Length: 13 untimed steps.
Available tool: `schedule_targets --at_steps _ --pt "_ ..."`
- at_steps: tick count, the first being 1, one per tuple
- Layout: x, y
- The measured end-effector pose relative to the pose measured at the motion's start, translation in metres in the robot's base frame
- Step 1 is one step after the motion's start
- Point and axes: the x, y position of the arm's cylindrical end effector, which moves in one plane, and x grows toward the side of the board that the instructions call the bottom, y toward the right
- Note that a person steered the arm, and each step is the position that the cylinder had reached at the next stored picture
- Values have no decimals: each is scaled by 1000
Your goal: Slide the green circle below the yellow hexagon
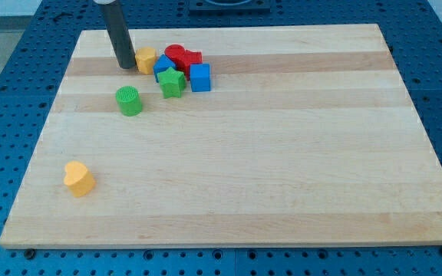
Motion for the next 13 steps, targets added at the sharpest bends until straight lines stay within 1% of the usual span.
schedule_targets --at_steps 1,2,3,4,5,6,8,11,13 --pt "17 -23" --pt "63 -71" --pt "108 -96" --pt "144 -84" --pt "160 -53" --pt "159 -26" --pt "122 -18" --pt "126 37" --pt "95 41"
